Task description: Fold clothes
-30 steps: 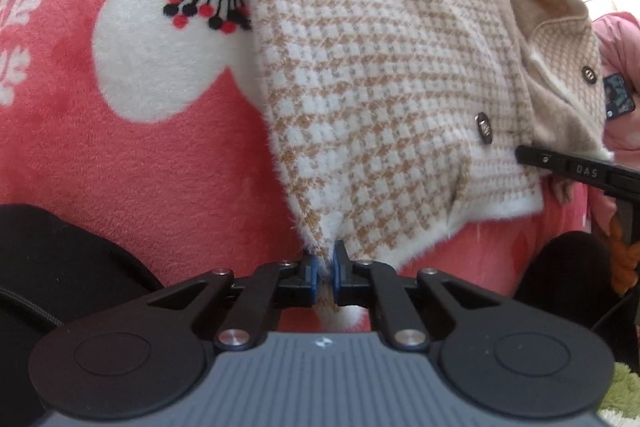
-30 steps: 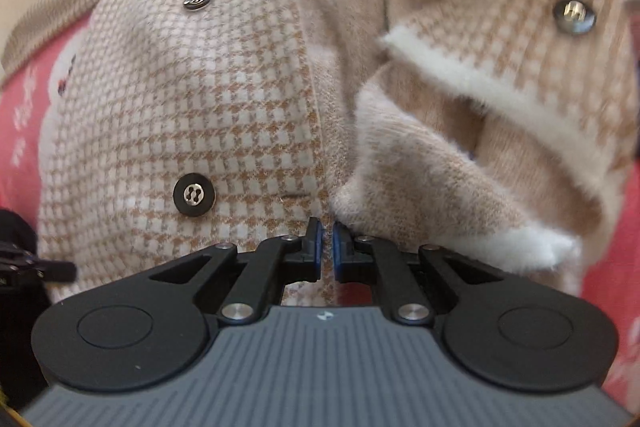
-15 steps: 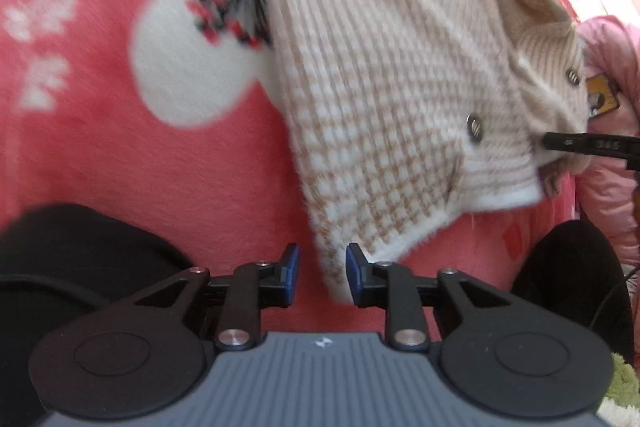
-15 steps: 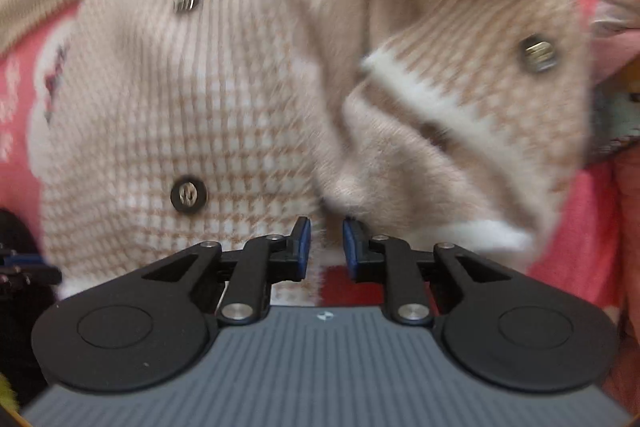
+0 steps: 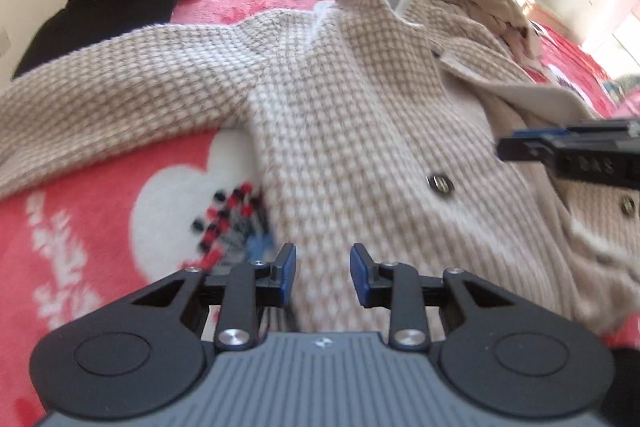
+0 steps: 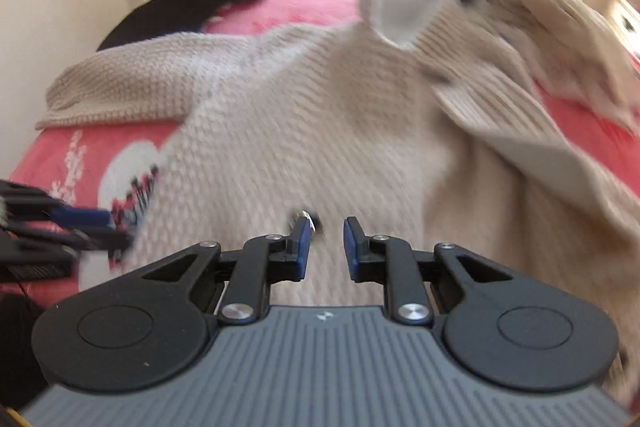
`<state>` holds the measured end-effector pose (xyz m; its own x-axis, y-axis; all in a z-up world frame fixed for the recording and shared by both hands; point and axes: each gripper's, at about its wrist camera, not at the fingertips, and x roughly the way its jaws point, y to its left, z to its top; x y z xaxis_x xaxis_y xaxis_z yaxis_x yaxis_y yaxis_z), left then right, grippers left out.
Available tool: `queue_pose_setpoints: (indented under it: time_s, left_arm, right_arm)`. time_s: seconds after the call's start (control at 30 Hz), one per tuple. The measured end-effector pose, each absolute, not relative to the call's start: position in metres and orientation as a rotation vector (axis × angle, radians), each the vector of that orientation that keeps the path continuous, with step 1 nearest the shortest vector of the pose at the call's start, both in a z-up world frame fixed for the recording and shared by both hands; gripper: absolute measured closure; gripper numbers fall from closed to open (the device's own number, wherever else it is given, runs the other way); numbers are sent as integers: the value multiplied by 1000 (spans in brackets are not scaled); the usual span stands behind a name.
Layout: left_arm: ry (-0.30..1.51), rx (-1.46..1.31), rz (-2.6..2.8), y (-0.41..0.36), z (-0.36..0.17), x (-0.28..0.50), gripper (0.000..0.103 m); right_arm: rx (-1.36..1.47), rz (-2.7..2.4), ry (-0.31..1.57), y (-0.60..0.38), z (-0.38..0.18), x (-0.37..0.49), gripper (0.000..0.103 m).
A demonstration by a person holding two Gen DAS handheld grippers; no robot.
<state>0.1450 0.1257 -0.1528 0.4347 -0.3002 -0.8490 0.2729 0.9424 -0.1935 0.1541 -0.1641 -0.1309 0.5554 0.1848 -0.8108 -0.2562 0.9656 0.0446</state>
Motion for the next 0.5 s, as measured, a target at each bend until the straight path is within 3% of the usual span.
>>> queue_pose_setpoints:
  time_s: [0.3,0.5]
  left_arm:
    - [1161,-95,-321,124,-195,176,68]
    - [1186,-63,-363,123,-195,184,65]
  right_arm:
    - [-157,364,894,-130,-142,269,86]
    - [-79,151,961,-171,-207,326,89]
